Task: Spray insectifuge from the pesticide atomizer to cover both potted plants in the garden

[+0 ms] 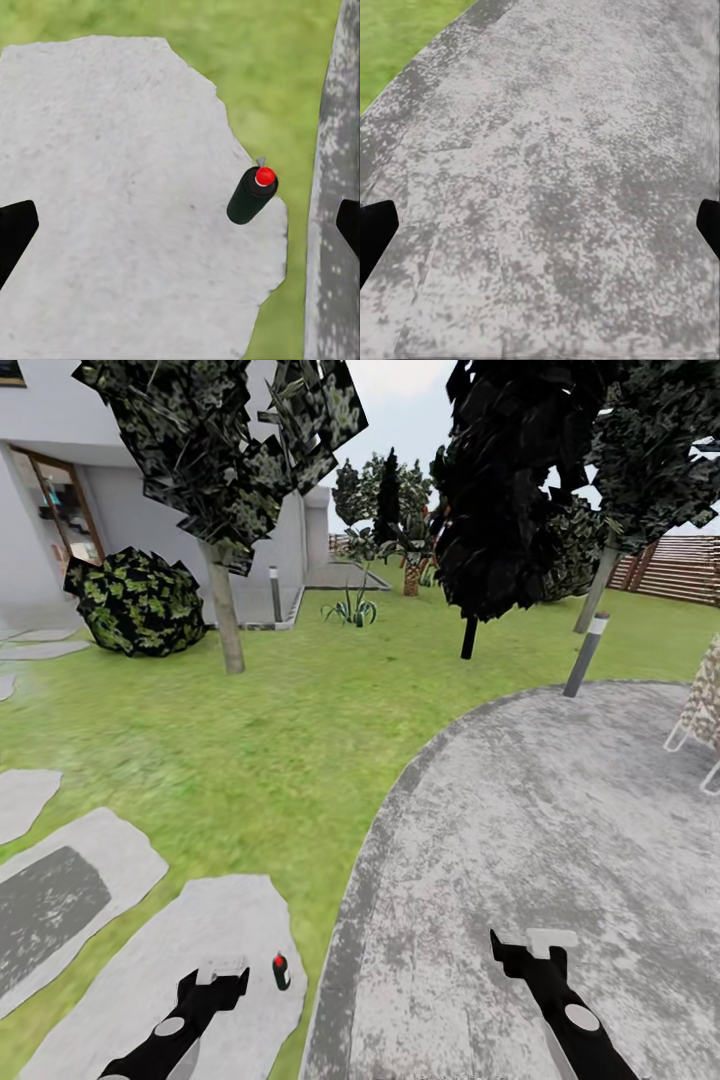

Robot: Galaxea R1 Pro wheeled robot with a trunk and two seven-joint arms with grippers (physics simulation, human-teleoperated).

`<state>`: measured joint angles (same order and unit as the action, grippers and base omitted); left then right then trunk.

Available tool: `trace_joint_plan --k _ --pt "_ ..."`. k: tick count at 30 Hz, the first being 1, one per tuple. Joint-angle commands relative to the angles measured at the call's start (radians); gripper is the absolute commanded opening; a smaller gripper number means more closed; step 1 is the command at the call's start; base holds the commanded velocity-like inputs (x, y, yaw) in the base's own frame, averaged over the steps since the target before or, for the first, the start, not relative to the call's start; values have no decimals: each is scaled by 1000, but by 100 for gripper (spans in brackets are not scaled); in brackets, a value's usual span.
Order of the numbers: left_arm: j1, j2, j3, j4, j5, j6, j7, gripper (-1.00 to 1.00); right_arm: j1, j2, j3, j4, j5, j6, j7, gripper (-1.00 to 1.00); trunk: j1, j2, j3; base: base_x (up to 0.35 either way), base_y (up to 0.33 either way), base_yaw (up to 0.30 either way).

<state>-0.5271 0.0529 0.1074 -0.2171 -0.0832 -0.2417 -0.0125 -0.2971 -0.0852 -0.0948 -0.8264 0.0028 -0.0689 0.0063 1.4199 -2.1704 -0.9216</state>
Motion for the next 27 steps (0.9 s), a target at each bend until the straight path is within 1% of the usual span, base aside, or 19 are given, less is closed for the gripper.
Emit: trace_joint_plan --k 1,19,27 --pt "-1 0 8 1 -9 -5 -1 100 -1 0 0 1 0 -3 0 100 4 -8 -3 0 0 -288" --pt "1 5 8 2 -9 -12 -1 100 -1 9 3 0 0 -1 -3 100 73 -134 -50 0 0 -285" --pt "0 8 14 3 -2 -13 0 100 -1 9 2 0 2 0 -3 100 103 -190 -75 0 0 -43"
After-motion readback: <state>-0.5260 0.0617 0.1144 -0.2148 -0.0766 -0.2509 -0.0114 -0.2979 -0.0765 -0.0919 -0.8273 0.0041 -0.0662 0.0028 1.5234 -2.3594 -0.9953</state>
